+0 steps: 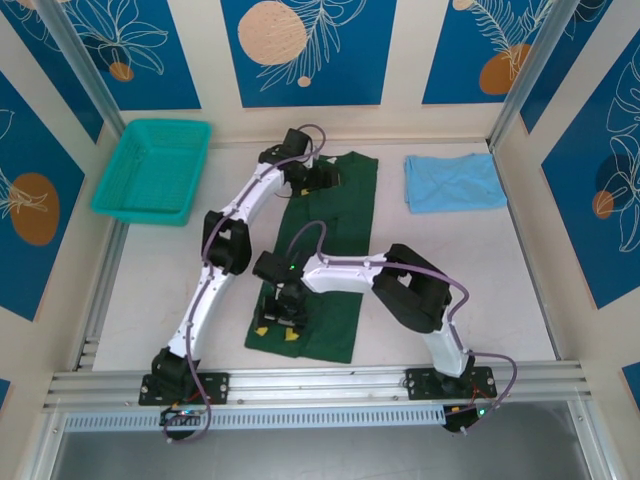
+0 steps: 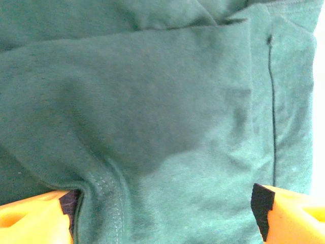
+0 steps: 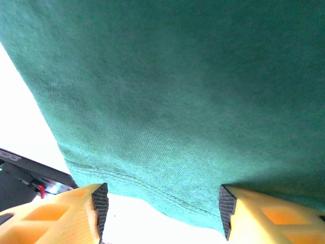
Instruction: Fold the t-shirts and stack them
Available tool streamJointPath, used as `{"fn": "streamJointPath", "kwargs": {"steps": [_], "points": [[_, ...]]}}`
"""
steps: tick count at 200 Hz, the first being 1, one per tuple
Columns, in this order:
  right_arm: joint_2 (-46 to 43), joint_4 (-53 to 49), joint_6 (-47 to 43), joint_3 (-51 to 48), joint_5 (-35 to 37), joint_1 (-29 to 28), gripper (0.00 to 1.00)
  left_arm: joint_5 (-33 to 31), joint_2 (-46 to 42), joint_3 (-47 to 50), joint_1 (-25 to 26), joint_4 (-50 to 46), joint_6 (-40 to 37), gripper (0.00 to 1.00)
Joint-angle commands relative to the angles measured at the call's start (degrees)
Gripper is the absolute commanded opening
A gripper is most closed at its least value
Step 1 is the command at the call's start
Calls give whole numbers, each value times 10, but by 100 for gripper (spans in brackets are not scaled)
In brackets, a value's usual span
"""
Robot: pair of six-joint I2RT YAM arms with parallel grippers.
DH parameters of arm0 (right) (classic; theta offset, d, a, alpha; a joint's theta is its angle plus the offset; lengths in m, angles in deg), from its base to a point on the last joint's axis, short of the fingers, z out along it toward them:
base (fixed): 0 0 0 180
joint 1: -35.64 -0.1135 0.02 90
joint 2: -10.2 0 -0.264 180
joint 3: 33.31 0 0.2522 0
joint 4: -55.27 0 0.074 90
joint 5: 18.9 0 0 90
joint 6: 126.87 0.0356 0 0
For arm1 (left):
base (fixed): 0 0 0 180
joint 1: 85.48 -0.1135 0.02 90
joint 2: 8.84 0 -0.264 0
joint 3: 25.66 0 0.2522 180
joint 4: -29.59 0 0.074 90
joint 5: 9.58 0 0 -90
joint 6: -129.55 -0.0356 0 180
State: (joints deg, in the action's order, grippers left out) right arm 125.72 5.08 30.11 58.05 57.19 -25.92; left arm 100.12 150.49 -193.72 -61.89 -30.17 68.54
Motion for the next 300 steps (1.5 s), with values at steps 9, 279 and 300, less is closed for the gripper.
{"fn": "streamJointPath", "kwargs": {"steps": [9,279,300], "points": [[-56,-68,-46,-35,18,22,63,-75,17,-8,-40,-56,-6,88],[-409,37,-51,-446,24,233,57,133,-941,1261,40,74,188,66],[-414,40,-49,-435,47,213,55,135,-973,1278,39,78,186,64]]}}
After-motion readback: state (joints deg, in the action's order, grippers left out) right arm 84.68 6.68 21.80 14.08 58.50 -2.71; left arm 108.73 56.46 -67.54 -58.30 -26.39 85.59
